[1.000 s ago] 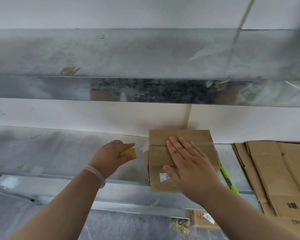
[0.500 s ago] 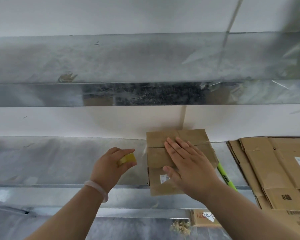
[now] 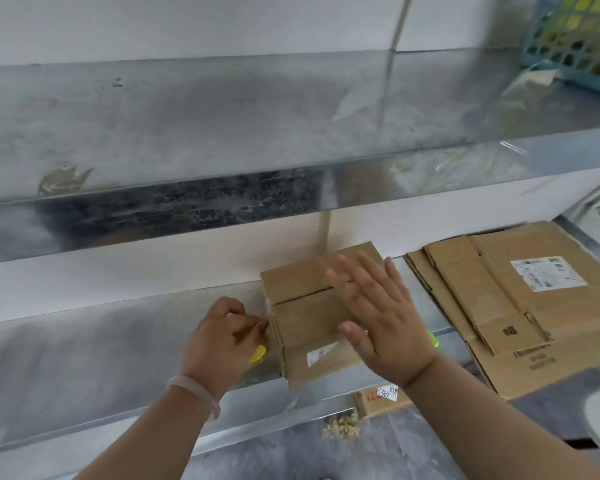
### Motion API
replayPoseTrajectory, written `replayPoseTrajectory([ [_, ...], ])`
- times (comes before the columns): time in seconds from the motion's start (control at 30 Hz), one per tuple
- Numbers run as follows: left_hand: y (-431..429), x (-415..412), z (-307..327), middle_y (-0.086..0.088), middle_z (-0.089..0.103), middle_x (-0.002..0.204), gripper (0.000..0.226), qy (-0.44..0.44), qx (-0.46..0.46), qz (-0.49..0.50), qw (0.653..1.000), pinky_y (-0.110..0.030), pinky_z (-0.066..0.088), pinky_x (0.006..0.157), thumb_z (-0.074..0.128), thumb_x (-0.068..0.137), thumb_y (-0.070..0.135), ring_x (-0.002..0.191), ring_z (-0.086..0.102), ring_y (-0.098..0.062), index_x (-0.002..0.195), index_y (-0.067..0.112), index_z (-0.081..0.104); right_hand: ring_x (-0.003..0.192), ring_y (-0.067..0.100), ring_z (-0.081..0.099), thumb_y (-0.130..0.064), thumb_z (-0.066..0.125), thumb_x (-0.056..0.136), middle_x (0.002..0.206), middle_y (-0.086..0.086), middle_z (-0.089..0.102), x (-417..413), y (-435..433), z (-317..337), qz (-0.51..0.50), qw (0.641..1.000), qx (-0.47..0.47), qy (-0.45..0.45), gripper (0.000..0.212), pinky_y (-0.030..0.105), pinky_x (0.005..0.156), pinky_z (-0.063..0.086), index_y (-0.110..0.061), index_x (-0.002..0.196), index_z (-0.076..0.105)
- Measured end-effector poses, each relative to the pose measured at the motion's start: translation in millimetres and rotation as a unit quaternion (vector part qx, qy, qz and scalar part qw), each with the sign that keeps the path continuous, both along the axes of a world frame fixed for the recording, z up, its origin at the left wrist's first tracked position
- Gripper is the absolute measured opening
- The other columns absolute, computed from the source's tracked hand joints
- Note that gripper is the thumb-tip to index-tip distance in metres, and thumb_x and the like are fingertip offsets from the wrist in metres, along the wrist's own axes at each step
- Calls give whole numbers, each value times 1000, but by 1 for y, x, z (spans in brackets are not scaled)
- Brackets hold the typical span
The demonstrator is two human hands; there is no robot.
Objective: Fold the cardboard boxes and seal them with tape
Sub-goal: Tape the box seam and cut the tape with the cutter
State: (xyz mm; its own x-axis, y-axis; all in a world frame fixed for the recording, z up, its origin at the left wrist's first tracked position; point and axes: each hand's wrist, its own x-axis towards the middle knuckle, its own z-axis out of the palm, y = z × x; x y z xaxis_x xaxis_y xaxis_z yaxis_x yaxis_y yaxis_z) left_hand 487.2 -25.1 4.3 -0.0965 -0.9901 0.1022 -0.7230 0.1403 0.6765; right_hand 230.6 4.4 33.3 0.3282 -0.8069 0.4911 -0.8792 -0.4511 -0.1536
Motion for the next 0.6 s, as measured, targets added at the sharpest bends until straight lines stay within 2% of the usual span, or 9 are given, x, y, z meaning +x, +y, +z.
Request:
replayPoseTrajectory([
  [0.07, 0, 0, 0, 21, 51, 91, 10, -12, -4, -20, 1000, -9, 36, 62, 70, 84, 27, 77, 56, -1, 80, 26, 79, 145, 24, 26, -38, 27, 101, 154, 5, 34, -21, 9, -10, -158, 966, -22, -206, 54, 47, 119, 19, -13, 148, 36],
  [0.13, 1, 2, -1, 22, 51, 91, 12, -18, -2, -29, 999, -5, 33, 62, 69, 85, 27, 77, 56, 1, 79, 24, 78, 140, 25, 30, -32, 31, 101, 149, 6, 35, -46, 12, -25, -335, 874, 40, -350, 49, 45, 115, 26, -15, 147, 36],
  [0.17, 2, 2, -2, 22, 51, 91, 12, -21, 0, -31, 999, -5, 33, 62, 68, 86, 27, 78, 56, 1, 79, 24, 78, 138, 27, 31, -29, 33, 102, 148, 8, 35, -60, 10, -35, -392, 844, 117, -346, 47, 46, 114, 28, -15, 147, 36],
  [0.2, 2, 3, -3, 22, 51, 92, 12, -22, 4, -32, 999, -6, 33, 63, 68, 86, 27, 79, 56, 0, 80, 24, 78, 137, 27, 32, -27, 35, 102, 148, 9, 36, -73, 6, -47, -422, 834, 209, -286, 47, 46, 114, 28, -14, 147, 36],
  [0.27, 1, 5, -4, 20, 52, 92, 11, -10, 16, -30, 999, -8, 34, 64, 68, 86, 26, 82, 56, 1, 81, 27, 78, 134, 26, 36, -29, 37, 101, 148, 8, 41, -86, 1, -70, -408, 835, 340, -147, 47, 42, 112, 29, -15, 146, 38],
  [0.33, 1, 7, -5, 19, 53, 91, 11, 2, 19, -27, 999, -6, 33, 63, 69, 85, 25, 85, 55, 3, 81, 31, 78, 123, 23, 45, -33, 44, 99, 135, 4, 50, -89, -2, -85, -404, 835, 367, -66, 38, 38, 102, 38, -20, 134, 50],
  [0.4, 1, 9, -6, 19, 54, 89, 12, -1, 12, -30, 999, -6, 34, 61, 70, 84, 24, 87, 54, 4, 82, 34, 77, 105, 21, 51, -31, 52, 97, 116, 2, 52, -84, -2, -91, -422, 833, 356, -36, 24, 35, 87, 44, -19, 116, 58],
  [0.5, 1, 11, -7, 20, 53, 92, 14, 6, 30, -31, 999, -8, 34, 65, 68, 86, 27, 89, 53, 5, 86, 39, 76, 86, 22, 55, -14, 48, 97, 105, 5, 49, -76, -5, -94, -436, 823, 354, -88, 12, 35, 73, 48, -11, 106, 56],
  [0.6, 0, 11, -4, 19, 54, 94, 13, 15, 28, -39, 999, -12, 37, 69, 67, 86, 31, 88, 55, 0, 88, 43, 72, 67, 16, 51, -2, 38, 98, 88, 8, 55, -64, 3, -80, -468, 786, 310, -259, 18, 28, 54, 43, 1, 108, 53],
])
